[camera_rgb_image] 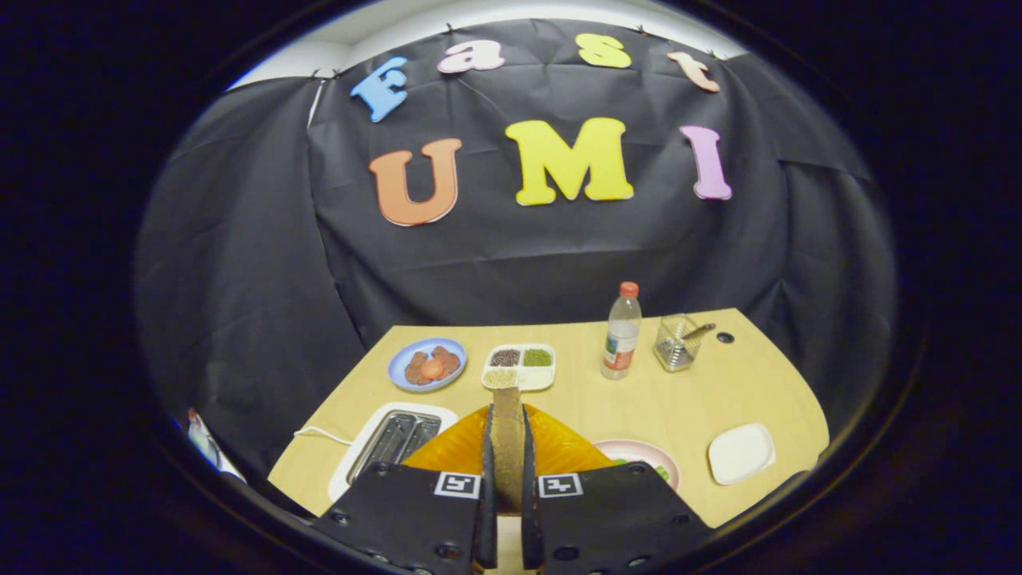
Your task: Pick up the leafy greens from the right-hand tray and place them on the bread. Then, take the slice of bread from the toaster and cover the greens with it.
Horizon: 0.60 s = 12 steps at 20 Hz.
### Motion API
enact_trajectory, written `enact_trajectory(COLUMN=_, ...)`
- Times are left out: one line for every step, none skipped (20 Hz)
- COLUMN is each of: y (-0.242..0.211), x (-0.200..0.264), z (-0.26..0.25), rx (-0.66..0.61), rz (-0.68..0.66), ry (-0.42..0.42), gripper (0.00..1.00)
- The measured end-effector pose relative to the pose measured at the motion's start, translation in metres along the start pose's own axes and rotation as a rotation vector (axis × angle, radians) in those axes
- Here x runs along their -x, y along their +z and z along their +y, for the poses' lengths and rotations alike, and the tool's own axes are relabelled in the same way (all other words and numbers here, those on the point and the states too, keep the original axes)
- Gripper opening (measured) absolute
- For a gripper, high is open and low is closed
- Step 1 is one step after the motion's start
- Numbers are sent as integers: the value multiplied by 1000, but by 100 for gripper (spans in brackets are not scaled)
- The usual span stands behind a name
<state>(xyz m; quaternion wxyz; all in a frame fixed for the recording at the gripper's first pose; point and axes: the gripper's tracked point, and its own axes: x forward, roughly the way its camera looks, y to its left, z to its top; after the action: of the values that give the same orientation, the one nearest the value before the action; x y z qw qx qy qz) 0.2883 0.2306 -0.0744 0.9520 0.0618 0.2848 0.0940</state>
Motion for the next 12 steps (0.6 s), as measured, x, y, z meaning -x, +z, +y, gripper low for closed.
enact_trajectory(y=-6, x=-6, z=-9, rx=-11, rz=9, ry=-6, gripper=12)
enact_trajectory(y=-12, x=-11, z=-16, rx=-15, rz=14, ry=-3, gripper=12)
enact_trajectory(y=-21, x=-17, z=-20, rx=-13, rz=24, ry=4, gripper=12)
enact_trajectory(y=-29, x=-23, z=-26, rx=-19, rz=33, ry=8, gripper=12)
enact_trajectory(y=-37, x=-30, z=-32, rx=-29, rz=45, ry=14, gripper=12)
enact_trajectory(y=-45, x=-35, z=-38, rx=-39, rz=60, ry=16, gripper=12)
enact_trajectory(y=-51, x=-40, z=-44, rx=-53, rz=69, ry=20, gripper=12)
enact_trajectory(y=-57, x=-45, z=-48, rx=-67, rz=73, ry=26, gripper=12)
enact_trajectory(y=-63, x=-50, z=-54, rx=-80, rz=76, ry=29, gripper=12)
enact_trajectory(y=-67, x=-53, z=-57, rx=-97, rz=76, ry=44, gripper=12)
enact_trajectory(y=-70, x=-57, z=-62, rx=-114, rz=79, ry=48, gripper=12)
enact_trajectory(y=-75, x=-61, z=-68, rx=-129, rz=85, ry=47, gripper=12)
